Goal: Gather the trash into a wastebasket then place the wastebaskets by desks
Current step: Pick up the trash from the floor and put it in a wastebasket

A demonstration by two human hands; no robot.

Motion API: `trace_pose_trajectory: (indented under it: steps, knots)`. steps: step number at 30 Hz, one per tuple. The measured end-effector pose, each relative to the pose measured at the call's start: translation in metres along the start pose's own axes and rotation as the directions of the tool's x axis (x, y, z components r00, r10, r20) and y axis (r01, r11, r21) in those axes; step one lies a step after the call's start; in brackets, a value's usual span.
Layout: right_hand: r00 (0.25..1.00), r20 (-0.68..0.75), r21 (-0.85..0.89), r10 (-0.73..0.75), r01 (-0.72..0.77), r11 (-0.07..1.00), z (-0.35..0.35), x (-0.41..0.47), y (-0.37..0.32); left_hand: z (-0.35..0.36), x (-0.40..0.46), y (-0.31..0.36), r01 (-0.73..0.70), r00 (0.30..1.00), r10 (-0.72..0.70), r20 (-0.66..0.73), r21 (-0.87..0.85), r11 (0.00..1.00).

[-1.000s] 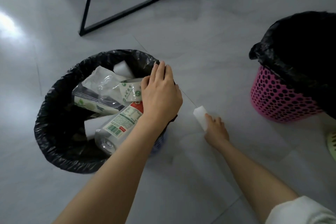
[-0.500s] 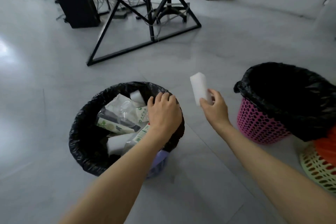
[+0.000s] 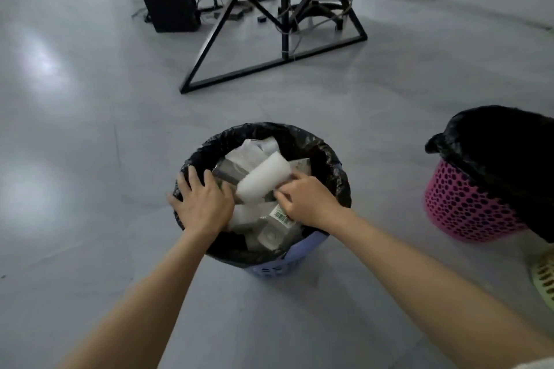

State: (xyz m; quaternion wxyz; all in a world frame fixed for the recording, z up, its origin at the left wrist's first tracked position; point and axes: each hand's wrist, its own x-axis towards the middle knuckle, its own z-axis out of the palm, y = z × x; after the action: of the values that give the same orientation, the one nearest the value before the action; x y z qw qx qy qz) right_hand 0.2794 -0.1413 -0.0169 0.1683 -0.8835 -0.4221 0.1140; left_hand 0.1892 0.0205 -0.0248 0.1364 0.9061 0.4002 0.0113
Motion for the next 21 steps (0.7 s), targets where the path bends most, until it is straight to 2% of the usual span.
trace_pose_trajectory:
  steps: [3, 7, 11, 13, 16, 19, 21]
  knots:
    - [0.998, -0.06, 0.08, 0.03, -0.025, 0.996, -0.001, -0.005, -0.001, -0.001, -0.002, -0.001, -0.028, 0.999, 0.028, 0.037, -0.012, 1.0]
    - [0.996, 0.002, 0.139, 0.09, -0.089, 0.986, -0.029, -0.03, -0.017, -0.024, -0.023, 0.009, -0.017, 0.984, 0.017, 0.18, -0.003, 1.0]
    - [0.93, 0.167, 0.285, 0.326, -0.362, 0.887, -0.07, -0.068, -0.035, -0.072, -0.059, 0.037, -0.021, 0.932, 0.016, 0.362, 0.012, 1.0]
    - [0.841, 0.24, 0.388, 0.486, -0.542, 0.746, -0.097, -0.091, -0.049, -0.107, -0.082, 0.053, -0.044, 0.891, 0.031, 0.452, 0.017, 0.999]
    - [0.65, 0.32, 0.476, 0.689, -0.739, 0.477, -0.148, -0.134, -0.079, -0.168, -0.115, 0.077, -0.108, 0.833, 0.08, 0.548, 0.018, 0.994]
    - [0.503, 0.371, 0.509, 0.78, -0.813, 0.282, -0.189, -0.176, -0.11, -0.219, -0.144, 0.101, -0.188, 0.778, 0.17, 0.605, -0.033, 0.982]
    - [0.42, 0.398, 0.523, 0.816, -0.834, 0.174, -0.207, -0.206, -0.135, -0.242, -0.163, 0.112, -0.26, 0.716, 0.241, 0.656, -0.069, 0.963]
